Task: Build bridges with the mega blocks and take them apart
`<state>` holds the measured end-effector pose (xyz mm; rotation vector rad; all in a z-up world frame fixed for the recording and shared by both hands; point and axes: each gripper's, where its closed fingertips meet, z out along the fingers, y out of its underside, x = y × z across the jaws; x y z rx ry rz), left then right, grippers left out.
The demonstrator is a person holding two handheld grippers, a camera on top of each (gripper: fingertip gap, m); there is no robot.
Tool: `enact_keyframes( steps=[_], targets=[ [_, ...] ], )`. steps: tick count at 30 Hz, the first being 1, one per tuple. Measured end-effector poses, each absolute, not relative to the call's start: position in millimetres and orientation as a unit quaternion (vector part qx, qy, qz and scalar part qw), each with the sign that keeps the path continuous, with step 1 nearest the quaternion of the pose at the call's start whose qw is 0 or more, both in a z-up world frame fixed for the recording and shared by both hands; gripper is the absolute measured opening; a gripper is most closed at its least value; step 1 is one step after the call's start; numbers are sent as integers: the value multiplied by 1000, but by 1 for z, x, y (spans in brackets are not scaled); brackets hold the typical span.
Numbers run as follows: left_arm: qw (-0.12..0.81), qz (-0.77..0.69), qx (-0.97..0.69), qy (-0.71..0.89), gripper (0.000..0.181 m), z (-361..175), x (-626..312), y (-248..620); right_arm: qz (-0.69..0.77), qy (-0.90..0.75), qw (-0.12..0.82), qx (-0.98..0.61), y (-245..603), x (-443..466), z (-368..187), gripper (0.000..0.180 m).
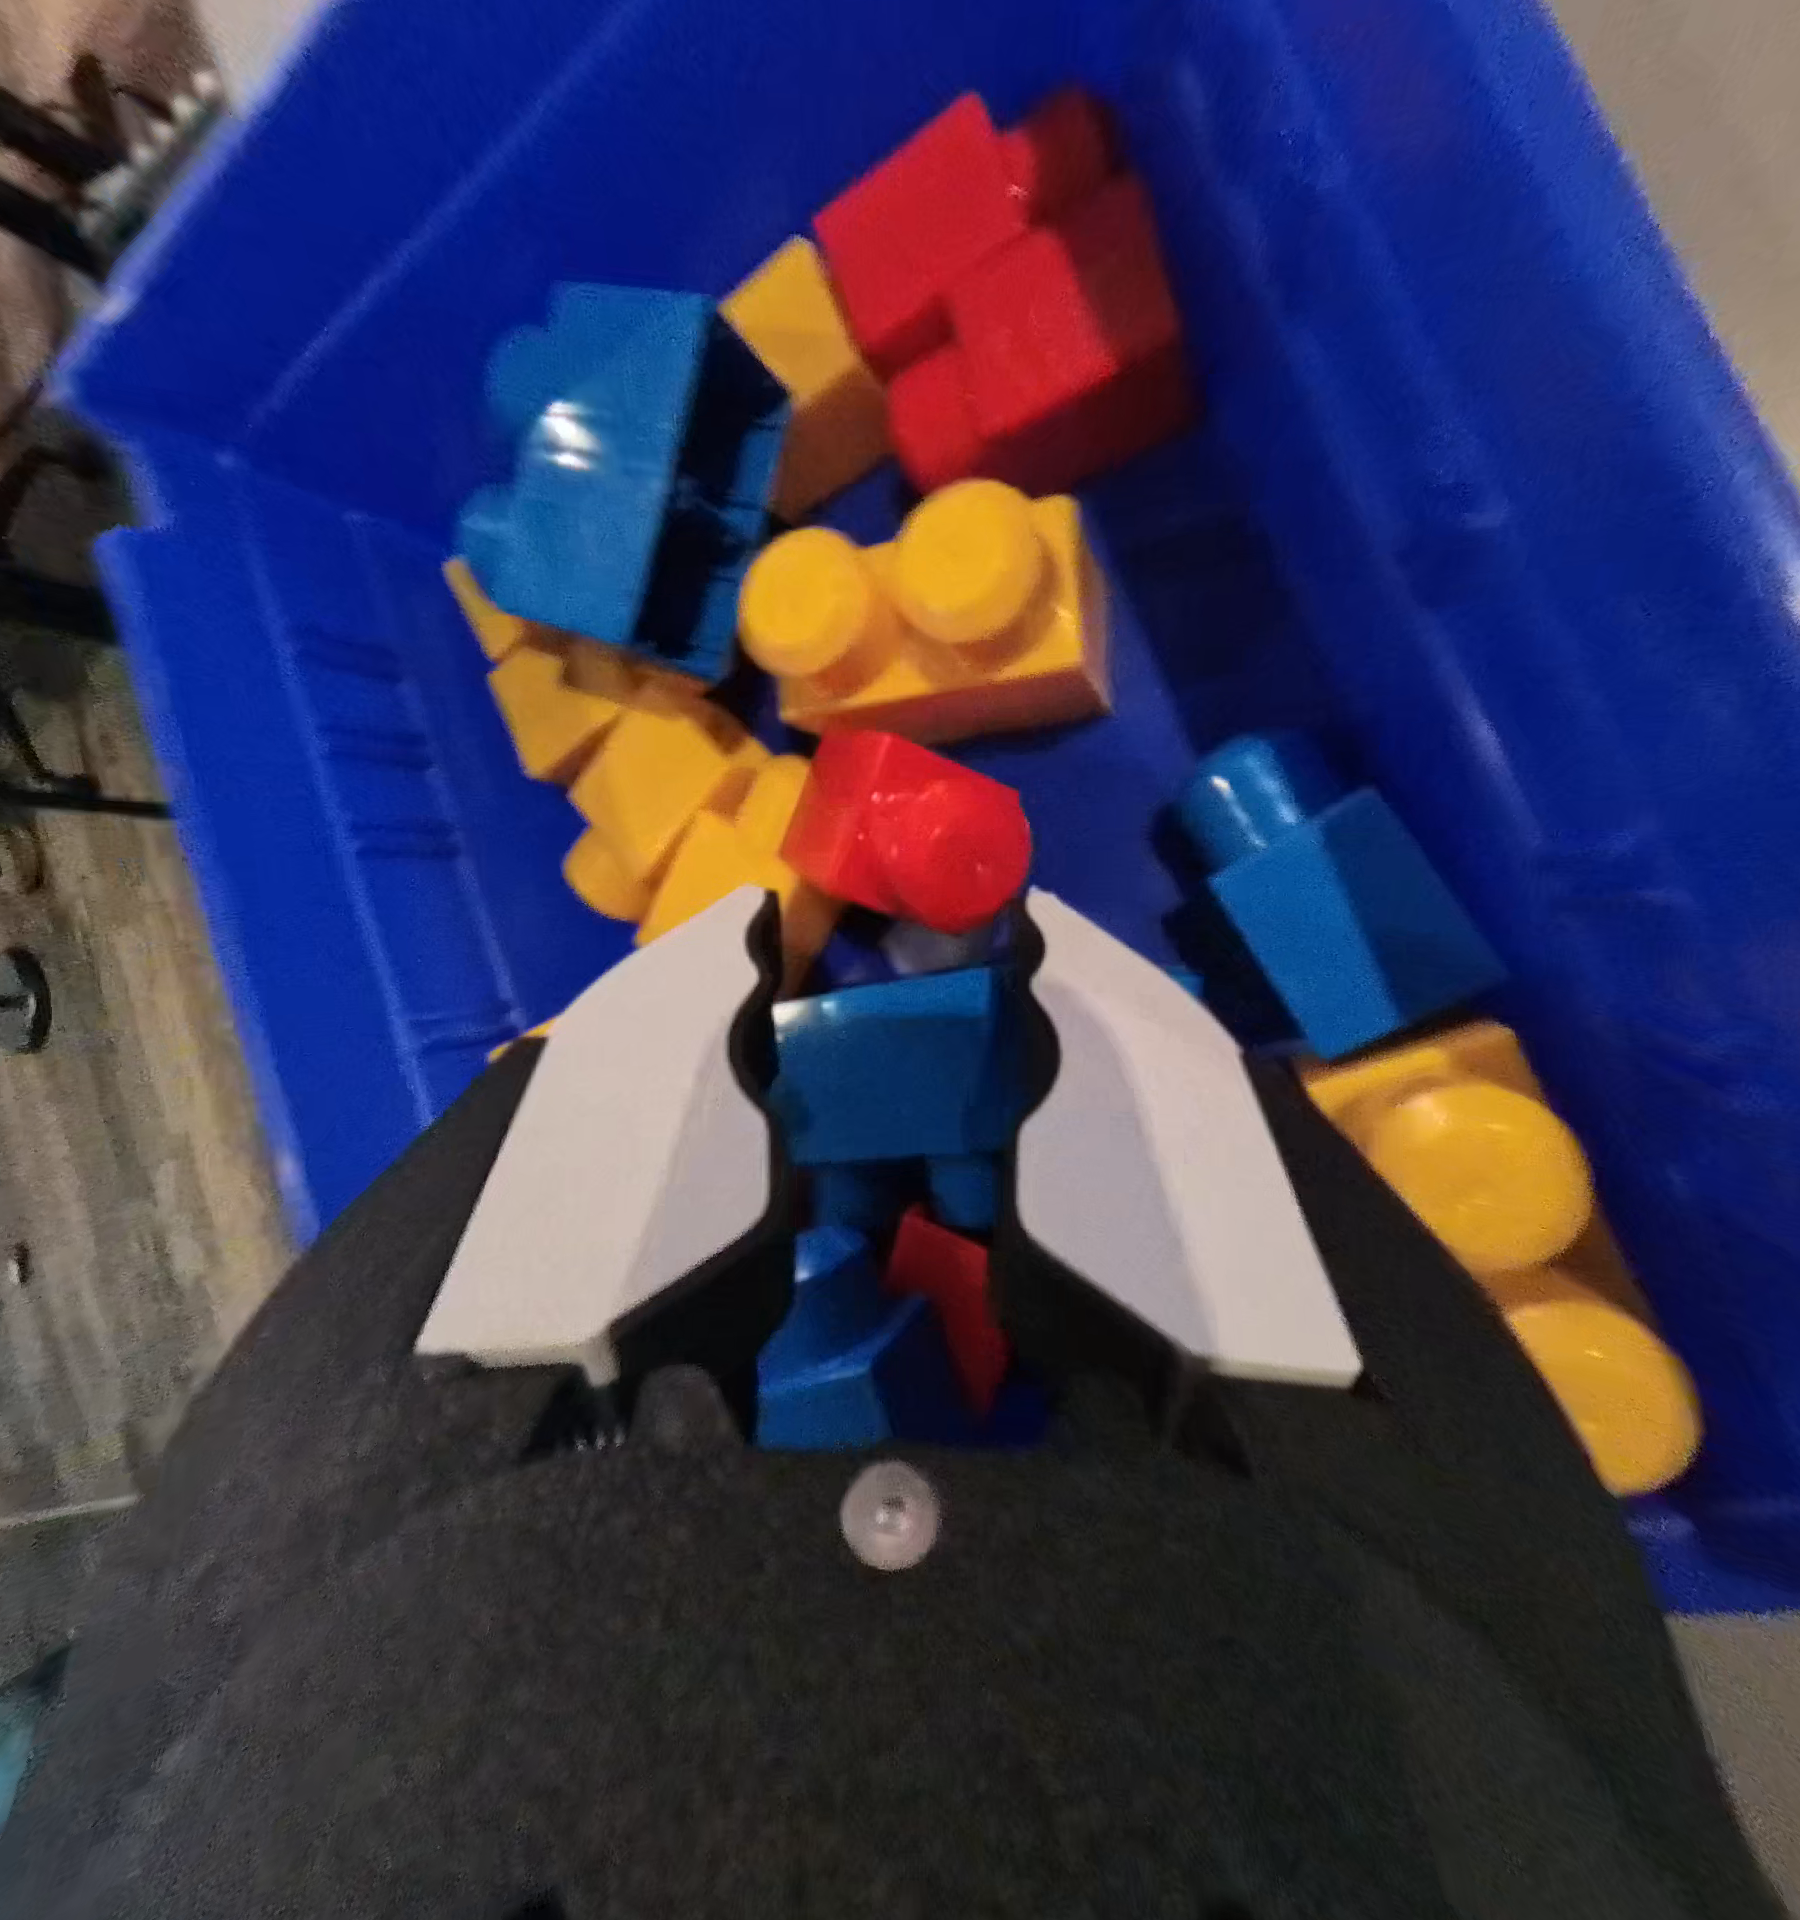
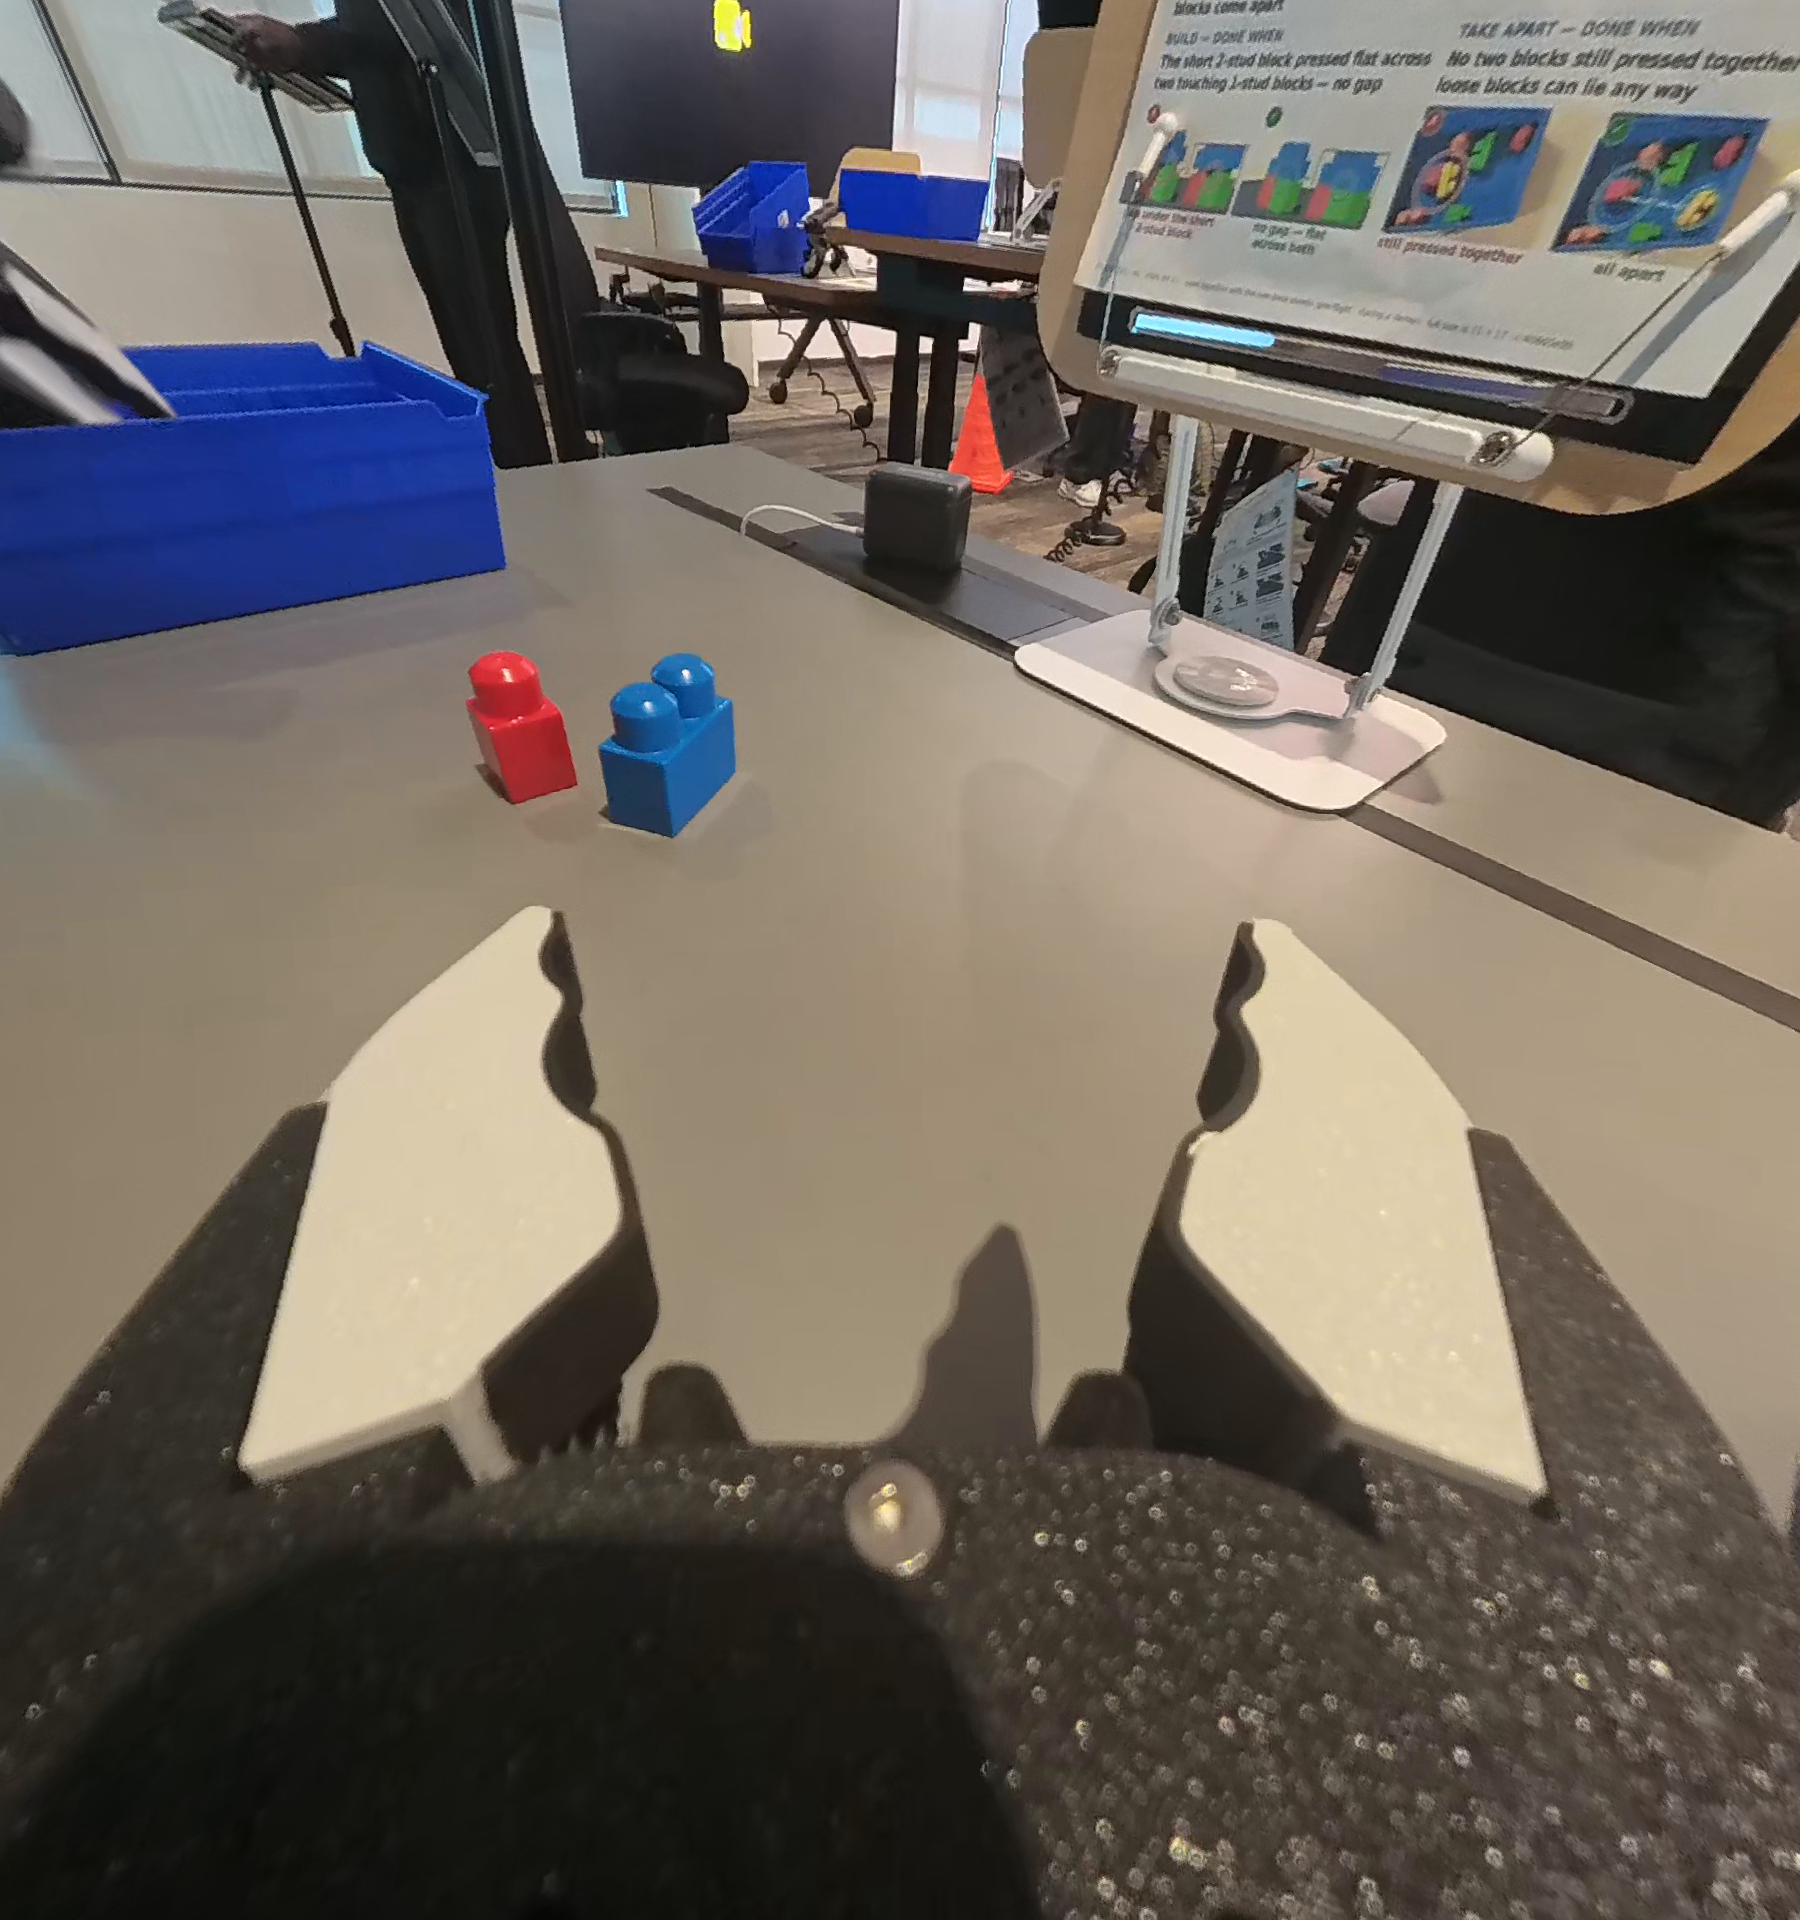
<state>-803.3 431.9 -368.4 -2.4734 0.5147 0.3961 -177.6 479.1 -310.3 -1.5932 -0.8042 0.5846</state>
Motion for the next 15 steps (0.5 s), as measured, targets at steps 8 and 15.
enact_keyframes(
  steps=[8,15],
  targets=[
    [302,-9,-939,163,40,-347,-798,408,251,-347,588,-687,478,-177,-311,115],
    [163,-94,-964,190,33,-377,-772,353,256,-350,586,-685,479,-183,-313,115]
  ],
)
